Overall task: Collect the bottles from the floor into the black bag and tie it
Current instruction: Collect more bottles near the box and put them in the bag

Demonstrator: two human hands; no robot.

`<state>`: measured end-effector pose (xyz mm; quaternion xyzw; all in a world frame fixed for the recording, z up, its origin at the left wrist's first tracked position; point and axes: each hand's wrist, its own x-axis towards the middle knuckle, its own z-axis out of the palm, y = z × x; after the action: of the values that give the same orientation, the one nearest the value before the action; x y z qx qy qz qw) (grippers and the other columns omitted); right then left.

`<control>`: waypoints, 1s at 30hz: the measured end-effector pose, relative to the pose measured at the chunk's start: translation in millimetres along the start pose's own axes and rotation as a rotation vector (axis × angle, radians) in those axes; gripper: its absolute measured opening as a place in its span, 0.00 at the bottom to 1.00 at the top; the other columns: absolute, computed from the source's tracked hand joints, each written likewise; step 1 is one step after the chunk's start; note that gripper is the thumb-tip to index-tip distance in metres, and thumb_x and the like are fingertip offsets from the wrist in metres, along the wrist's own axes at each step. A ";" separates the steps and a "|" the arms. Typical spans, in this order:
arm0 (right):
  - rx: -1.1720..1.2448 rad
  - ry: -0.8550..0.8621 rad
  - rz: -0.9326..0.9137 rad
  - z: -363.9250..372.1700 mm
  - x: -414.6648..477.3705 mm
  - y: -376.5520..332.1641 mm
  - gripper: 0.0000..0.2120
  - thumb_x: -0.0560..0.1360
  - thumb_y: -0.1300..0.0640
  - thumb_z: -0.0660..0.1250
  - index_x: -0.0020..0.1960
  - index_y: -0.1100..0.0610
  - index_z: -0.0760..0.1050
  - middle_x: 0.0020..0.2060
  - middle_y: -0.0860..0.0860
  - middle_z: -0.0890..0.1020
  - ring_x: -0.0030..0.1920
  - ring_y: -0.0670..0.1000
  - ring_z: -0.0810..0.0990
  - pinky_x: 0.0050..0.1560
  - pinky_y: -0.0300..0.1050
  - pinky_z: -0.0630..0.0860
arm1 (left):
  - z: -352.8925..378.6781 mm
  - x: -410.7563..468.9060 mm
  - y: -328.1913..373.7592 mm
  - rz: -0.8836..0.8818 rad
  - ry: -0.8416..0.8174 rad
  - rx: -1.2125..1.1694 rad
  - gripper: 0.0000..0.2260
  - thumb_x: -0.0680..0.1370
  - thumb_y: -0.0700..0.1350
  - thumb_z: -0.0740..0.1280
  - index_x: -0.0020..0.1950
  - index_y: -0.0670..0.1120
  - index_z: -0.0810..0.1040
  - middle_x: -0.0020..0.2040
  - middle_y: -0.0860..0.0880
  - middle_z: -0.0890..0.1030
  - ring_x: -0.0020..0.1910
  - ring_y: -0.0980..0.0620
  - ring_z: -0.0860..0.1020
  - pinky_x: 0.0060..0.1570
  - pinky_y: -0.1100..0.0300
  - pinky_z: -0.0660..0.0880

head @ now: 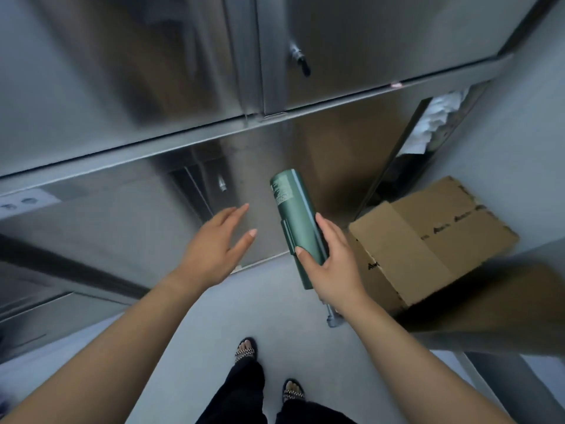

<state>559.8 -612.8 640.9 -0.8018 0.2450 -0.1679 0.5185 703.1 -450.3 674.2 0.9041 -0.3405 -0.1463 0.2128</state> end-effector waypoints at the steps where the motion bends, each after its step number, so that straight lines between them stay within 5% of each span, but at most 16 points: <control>1: 0.019 -0.040 -0.018 3.8 -2.6 -6.2 0.32 0.72 0.50 0.67 0.73 0.48 0.59 0.62 0.38 0.64 0.60 0.27 0.63 0.58 0.22 0.61 | -5.4 -12.4 -3.7 -0.035 0.030 0.005 0.26 0.78 0.61 0.53 0.75 0.56 0.57 0.74 0.48 0.64 0.70 0.48 0.66 0.66 0.56 0.63; 5: -0.011 -0.215 -0.119 25.8 -16.4 -32.0 0.31 0.73 0.51 0.67 0.73 0.46 0.59 0.64 0.38 0.64 0.63 0.35 0.64 0.64 0.36 0.65 | -20.3 -72.1 -22.2 -0.162 0.143 -0.007 0.29 0.75 0.64 0.50 0.75 0.57 0.57 0.73 0.48 0.65 0.70 0.48 0.66 0.66 0.54 0.64; 12: -0.066 -0.471 -0.277 91.0 -50.1 -73.2 0.29 0.73 0.55 0.68 0.72 0.49 0.62 0.66 0.44 0.66 0.62 0.33 0.62 0.58 0.19 0.55 | -30.1 -176.0 -60.4 -0.416 0.334 -0.075 0.25 0.77 0.61 0.55 0.74 0.58 0.58 0.73 0.51 0.65 0.71 0.51 0.64 0.64 0.57 0.65; 18: -0.106 -0.671 -0.393 177.2 -92.2 -111.8 0.29 0.73 0.55 0.68 0.72 0.49 0.62 0.65 0.44 0.66 0.60 0.33 0.63 0.57 0.18 0.54 | -51.0 -267.9 -116.5 -0.590 0.398 -0.030 0.26 0.78 0.60 0.54 0.75 0.56 0.58 0.73 0.49 0.66 0.70 0.50 0.65 0.66 0.54 0.66; 24: -0.173 -0.873 -0.530 300.6 -159.7 -165.5 0.30 0.73 0.52 0.67 0.72 0.47 0.61 0.69 0.47 0.65 0.67 0.43 0.65 0.64 0.31 0.58 | -71.2 -389.3 -204.0 -0.792 0.449 -0.016 0.26 0.78 0.61 0.54 0.75 0.56 0.57 0.74 0.47 0.64 0.73 0.48 0.62 0.68 0.48 0.64; 30: -0.144 -1.037 -0.610 433.2 -263.3 -225.0 0.29 0.74 0.53 0.67 0.72 0.47 0.61 0.66 0.44 0.66 0.65 0.40 0.64 0.58 0.20 0.54 | -93.8 -525.8 -291.1 -0.997 0.499 -0.016 0.27 0.77 0.62 0.52 0.75 0.57 0.56 0.75 0.50 0.62 0.73 0.50 0.60 0.68 0.43 0.63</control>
<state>618.9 -62.0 666.7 -0.8462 -0.2698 0.1208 0.4434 521.2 130.1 677.4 0.9612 0.1906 -0.0133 0.1990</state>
